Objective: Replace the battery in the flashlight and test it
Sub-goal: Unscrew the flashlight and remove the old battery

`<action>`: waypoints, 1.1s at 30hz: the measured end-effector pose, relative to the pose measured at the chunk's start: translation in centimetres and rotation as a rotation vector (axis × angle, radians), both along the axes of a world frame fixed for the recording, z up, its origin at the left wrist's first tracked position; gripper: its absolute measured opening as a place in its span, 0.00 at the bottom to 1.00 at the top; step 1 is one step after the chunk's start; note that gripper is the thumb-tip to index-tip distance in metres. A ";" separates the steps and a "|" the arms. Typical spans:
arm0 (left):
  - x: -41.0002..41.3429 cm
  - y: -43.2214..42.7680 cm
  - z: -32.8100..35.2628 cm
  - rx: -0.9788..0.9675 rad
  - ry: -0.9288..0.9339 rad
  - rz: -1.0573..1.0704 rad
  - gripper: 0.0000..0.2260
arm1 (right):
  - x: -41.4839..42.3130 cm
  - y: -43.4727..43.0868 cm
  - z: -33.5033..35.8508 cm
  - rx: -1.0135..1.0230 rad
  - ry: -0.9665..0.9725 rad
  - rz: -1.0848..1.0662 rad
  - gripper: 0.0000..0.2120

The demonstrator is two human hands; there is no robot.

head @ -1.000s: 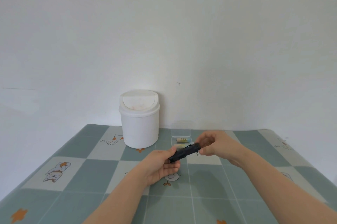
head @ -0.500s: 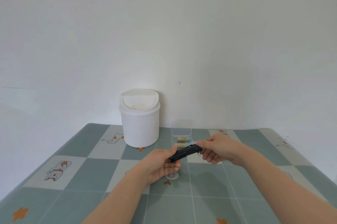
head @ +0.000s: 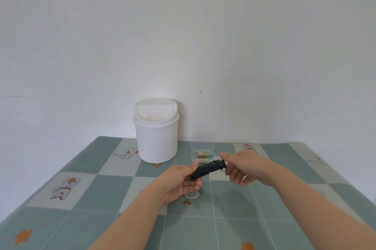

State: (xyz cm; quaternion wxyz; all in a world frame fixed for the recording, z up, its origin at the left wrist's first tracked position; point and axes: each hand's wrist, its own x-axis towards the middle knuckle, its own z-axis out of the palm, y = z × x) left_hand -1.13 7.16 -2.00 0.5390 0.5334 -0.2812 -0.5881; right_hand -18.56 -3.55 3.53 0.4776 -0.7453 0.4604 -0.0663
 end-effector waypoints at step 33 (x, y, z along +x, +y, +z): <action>-0.1 0.2 0.2 -0.008 -0.014 -0.010 0.15 | -0.7 -0.3 -0.5 0.111 -0.125 0.000 0.18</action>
